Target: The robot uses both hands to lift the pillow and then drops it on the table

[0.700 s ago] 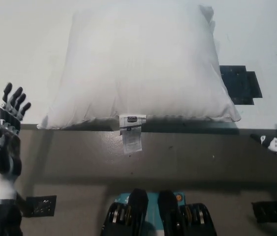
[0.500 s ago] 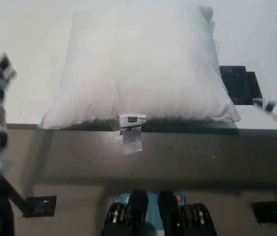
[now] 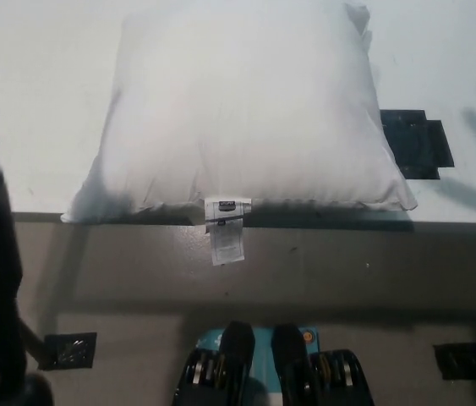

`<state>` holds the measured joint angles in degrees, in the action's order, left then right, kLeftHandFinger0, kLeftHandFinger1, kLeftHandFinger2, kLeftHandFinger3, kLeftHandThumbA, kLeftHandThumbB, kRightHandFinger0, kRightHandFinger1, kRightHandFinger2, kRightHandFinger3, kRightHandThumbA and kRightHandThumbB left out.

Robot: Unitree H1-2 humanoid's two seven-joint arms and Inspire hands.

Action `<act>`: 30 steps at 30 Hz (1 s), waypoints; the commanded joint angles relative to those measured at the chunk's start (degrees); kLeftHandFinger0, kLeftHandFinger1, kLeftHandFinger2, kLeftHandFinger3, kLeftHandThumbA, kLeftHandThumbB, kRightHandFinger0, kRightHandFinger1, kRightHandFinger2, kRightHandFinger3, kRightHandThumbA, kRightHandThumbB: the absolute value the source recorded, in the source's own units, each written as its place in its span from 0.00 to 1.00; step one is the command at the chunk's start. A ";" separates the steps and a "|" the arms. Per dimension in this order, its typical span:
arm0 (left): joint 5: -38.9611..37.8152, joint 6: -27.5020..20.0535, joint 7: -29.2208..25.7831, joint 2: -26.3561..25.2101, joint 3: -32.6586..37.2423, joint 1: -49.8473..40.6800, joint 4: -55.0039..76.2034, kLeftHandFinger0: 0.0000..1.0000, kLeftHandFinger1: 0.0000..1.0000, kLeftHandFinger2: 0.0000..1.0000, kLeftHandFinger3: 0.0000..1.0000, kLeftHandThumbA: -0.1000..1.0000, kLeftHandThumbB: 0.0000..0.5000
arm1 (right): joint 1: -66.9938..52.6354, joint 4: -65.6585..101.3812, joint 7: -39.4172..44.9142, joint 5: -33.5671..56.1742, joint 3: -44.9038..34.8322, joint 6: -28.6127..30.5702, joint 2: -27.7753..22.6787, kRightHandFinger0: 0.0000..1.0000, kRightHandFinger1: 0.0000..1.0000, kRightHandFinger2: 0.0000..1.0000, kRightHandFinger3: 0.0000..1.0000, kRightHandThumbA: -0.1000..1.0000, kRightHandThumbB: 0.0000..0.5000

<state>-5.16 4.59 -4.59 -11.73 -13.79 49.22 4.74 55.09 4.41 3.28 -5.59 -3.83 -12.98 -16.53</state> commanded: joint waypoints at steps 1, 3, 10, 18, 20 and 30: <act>2.96 -1.59 -5.73 0.30 -1.03 5.74 -9.49 1.00 1.00 1.00 1.00 1.00 0.45 | 5.96 -7.11 -5.98 -0.53 -2.51 1.58 2.39 1.00 1.00 1.00 1.00 1.00 0.71; 0.76 -0.45 -5.56 1.10 -1.88 6.21 -12.73 1.00 1.00 1.00 1.00 1.00 0.50 | 6.11 -10.15 -6.62 -0.54 -3.04 2.23 3.12 1.00 1.00 1.00 1.00 1.00 0.64; 0.74 -2.78 -4.34 1.76 -0.54 8.97 -28.62 1.00 1.00 1.00 1.00 1.00 0.47 | 11.59 -34.21 -6.29 8.41 -9.87 2.54 5.86 1.00 1.00 1.00 1.00 1.00 0.79; 2.58 -6.74 -2.74 -0.49 2.86 14.78 -48.51 1.00 1.00 1.00 1.00 1.00 0.55 | 19.70 -58.62 -2.42 15.47 -17.17 4.85 5.56 1.00 1.00 1.00 1.00 1.00 0.83; 2.96 -7.33 -2.98 -0.85 3.56 15.49 -50.61 1.00 1.00 1.00 1.00 1.00 0.55 | 21.10 -61.96 -2.60 15.51 -17.76 6.13 5.42 1.00 1.00 1.00 1.00 1.00 0.84; 1.79 -9.87 -3.04 -1.96 4.24 15.11 -65.97 1.00 1.00 1.00 1.00 1.00 0.50 | 19.54 -65.69 -1.82 15.47 -16.31 6.64 5.55 1.00 1.00 1.00 1.00 1.00 0.77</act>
<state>-3.62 -0.51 -7.32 -11.56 -9.76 62.36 -57.21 71.93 -60.79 0.10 7.63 -20.63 -9.39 -10.53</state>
